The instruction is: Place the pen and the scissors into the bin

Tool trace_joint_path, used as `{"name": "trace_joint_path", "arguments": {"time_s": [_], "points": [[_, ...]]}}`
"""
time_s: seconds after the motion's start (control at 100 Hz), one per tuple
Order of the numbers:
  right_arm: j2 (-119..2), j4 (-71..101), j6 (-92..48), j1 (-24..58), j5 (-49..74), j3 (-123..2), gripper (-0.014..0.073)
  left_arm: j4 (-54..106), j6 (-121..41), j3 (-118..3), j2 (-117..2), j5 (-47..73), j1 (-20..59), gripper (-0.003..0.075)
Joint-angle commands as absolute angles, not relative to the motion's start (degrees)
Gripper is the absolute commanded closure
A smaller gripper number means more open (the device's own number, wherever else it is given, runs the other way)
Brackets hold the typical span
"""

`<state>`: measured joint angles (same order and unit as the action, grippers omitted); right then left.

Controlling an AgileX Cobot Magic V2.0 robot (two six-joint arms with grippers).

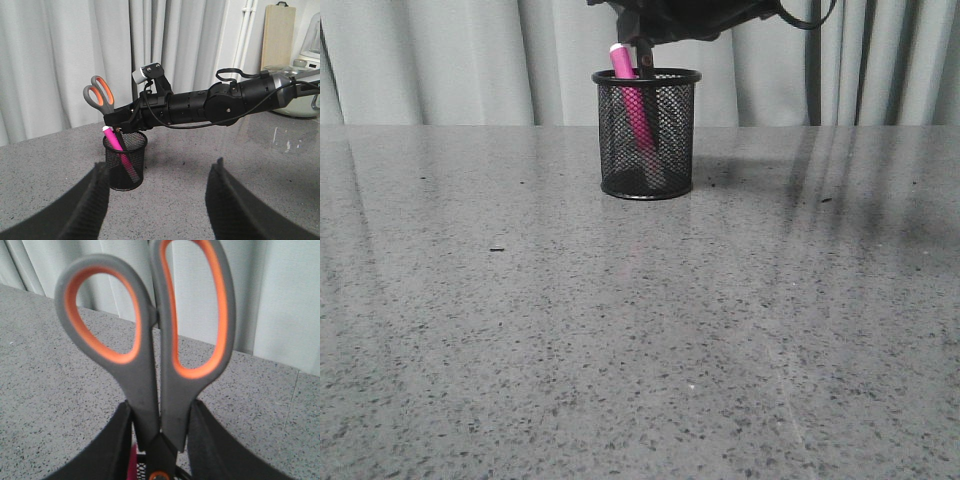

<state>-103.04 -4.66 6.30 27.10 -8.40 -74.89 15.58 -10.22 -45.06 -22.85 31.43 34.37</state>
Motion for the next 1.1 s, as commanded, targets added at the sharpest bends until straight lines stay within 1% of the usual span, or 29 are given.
{"name": "trace_joint_path", "arguments": {"time_s": [0.0,0.1,0.14,0.17,0.21,0.37,0.42,0.44,0.48,0.51,0.53,0.54,0.55,0.56,0.58,0.59,0.6,0.61,0.62,0.63,0.68,0.76,0.81,0.97,1.09], "points": [[-100.8,-4.8,6.2,27.2,-8.5,-76.5,0.0382,16.9,-9.7,-46.5,-23.3,27.5,34.4,0.0335],[-100.5,-4.8,6.2,27.2,-8.5,-76.5,0.0212,16.9,-9.7,-46.5,-23.3,28.5,34.4,0.0335],[-100.4,-4.8,6.2,27.2,-8.2,-76.5,0.0165,16.9,-9.7,-46.5,-23.3,28.9,34.4,0.0335],[-100.1,-4.8,6.2,27.2,-8.2,-76.5,0.0146,16.9,-9.7,-46.5,-23.3,29.3,34.4,0.0335],[-99.9,-4.8,6.2,27.2,-8.2,-76.5,0.0131,16.9,-9.7,-46.5,-23.3,29.7,34.4,0.0335],[-97.2,-4.8,6.2,27.2,-8.0,-76.5,0.0135,16.9,-9.7,-46.5,-23.3,30.8,34.4,0.0336],[-95.8,-4.8,6.2,27.2,-7.5,-76.5,0.0137,16.4,-9.7,-46.5,-23.2,30.8,34.4,0.0356],[-95.0,-4.8,6.2,27.2,-7.3,-76.5,0.0139,16.1,-9.7,-46.5,-23.2,30.8,34.4,0.0375],[-93.2,-4.8,6.2,27.2,-6.0,-76.5,0.0172,14.7,-8.9,-46.5,-23.0,30.5,34.4,0.0433],[-91.8,-4.8,6.2,27.2,-4.9,-76.5,0.0225,12.9,-6.6,-46.5,-22.7,30.2,34.3,0.0481],[-90.7,-4.8,6.2,27.2,-3.7,-76.5,0.0281,11.1,-4.8,-46.5,-22.3,30.2,34.1,0.0517],[-90.3,-4.8,6.2,27.2,-2.9,-76.5,0.0325,9.7,-4.1,-46.5,-22.0,30.2,34.1,0.054],[-89.5,-4.9,6.2,27.2,-2.5,-76.5,0.0349,8.9,-3.5,-46.5,-21.9,30.2,34.0,0.0552],[-89.1,-5.1,6.2,27.2,-2.0,-76.5,0.04,7.3,-2.1,-46.5,-21.8,30.2,34.0,0.0562],[-87.8,-5.1,6.2,27.2,-0.7,-76.3,0.0454,5.5,0.0,-46.5,-21.2,30.2,33.7,0.0592],[-87.3,-5.3,6.2,27.2,0.0,-76.3,0.0509,3.7,0.9,-46.5,-20.9,30.4,33.7,0.061],[-86.4,-5.3,6.2,27.2,0.4,-76.2,0.0536,2.8,2.4,-46.5,-20.7,30.5,33.5,0.0619],[-86.0,-5.5,6.2,27.2,1.0,-76.1,0.059,0.8,3.1,-46.5,-20.2,30.7,33.4,0.0635],[-85.0,-5.6,6.2,27.2,1.2,-75.8,0.0616,0.0,3.8,-46.3,-20.0,30.8,33.2,0.0642],[-84.5,-5.8,6.2,27.2,1.3,-75.6,0.0667,-2.2,5.2,-46.3,-19.8,31.0,33.2,0.0649],[-80.8,-6.4,6.1,27.2,1.8,-73.9,0.0657,-9.1,9.8,-45.8,-18.0,32.0,32.4,0.0689],[-73.4,-8.6,6.1,27.2,1.8,-69.1,0.0659,-18.0,15.2,-44.0,-14.1,33.4,31.6,0.0724],[-68.7,-9.7,6.1,27.2,1.8,-65.5,0.0659,-20.3,16.2,-42.7,-12.1,33.6,31.4,0.0741],[-53.0,-14.1,6.1,27.2,1.8,-50.0,0.0659,-21.0,16.8,-37.8,-6.3,33.8,31.2,0.074],[-42.5,-16.8,6.1,27.2,0.7,-37.5,0.0659,-20.9,16.7,-33.4,-5.6,32.5,31.2,0.074]]}}
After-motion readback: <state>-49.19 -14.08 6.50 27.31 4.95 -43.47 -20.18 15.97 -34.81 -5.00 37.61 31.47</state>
